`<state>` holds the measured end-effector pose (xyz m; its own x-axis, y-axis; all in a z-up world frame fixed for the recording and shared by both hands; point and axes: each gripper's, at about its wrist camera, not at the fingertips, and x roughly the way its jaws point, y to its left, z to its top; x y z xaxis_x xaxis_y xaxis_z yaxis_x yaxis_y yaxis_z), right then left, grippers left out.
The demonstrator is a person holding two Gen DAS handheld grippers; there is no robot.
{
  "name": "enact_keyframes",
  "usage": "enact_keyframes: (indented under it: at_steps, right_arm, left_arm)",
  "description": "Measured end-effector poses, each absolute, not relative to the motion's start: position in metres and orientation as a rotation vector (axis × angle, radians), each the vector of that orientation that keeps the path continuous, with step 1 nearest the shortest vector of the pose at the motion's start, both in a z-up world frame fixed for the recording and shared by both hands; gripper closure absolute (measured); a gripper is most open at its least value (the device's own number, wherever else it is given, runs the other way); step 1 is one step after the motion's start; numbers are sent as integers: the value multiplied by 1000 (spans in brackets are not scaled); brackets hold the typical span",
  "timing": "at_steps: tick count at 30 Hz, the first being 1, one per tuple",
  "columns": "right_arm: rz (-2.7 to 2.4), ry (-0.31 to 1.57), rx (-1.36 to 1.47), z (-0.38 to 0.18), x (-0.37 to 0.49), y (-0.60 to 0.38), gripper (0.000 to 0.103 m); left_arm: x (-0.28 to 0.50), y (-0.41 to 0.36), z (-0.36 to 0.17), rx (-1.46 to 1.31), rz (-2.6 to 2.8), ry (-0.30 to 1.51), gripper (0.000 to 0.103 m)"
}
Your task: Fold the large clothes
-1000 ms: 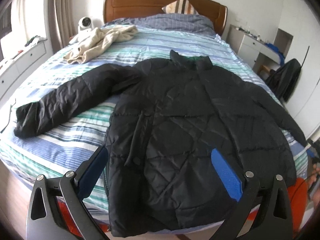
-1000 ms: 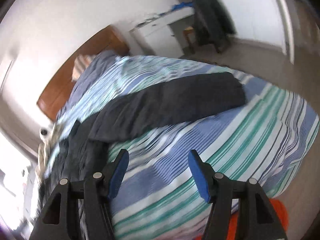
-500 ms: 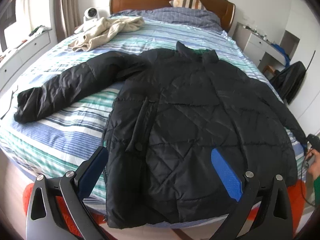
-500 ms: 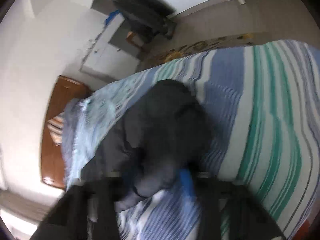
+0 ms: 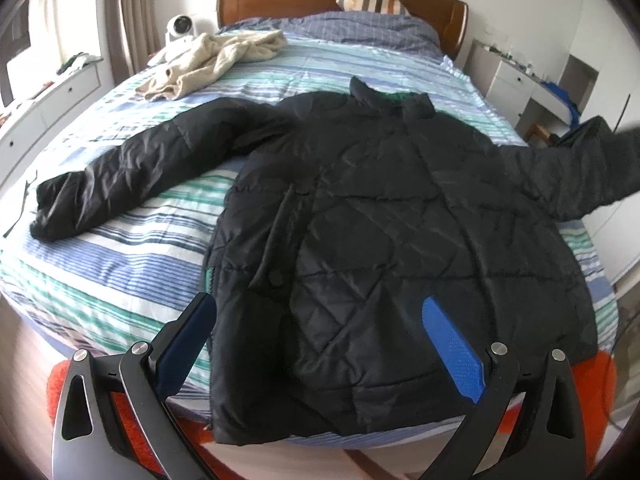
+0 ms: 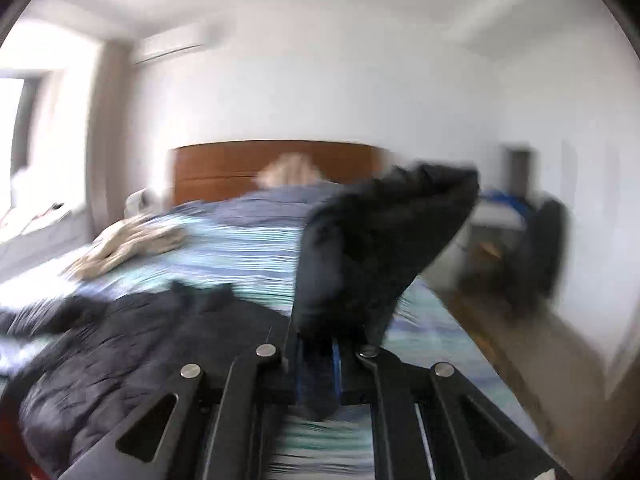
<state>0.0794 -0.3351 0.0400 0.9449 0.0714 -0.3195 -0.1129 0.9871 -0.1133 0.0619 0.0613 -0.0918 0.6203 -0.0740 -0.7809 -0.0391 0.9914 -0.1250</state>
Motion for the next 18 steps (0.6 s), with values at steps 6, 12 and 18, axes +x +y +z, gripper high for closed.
enact_keyframes:
  at_steps: [6, 12, 18]
  right_arm:
    - [351, 449, -197, -4, 93, -222, 93]
    - [466, 623, -190, -83, 89, -175, 93]
    - [529, 770, -116, -123, 74, -174, 43]
  left_arm:
    - [57, 69, -93, -149, -3, 907, 1]
    - [51, 78, -100, -142, 20, 935, 1]
    - [59, 73, -104, -173, -10, 952, 1]
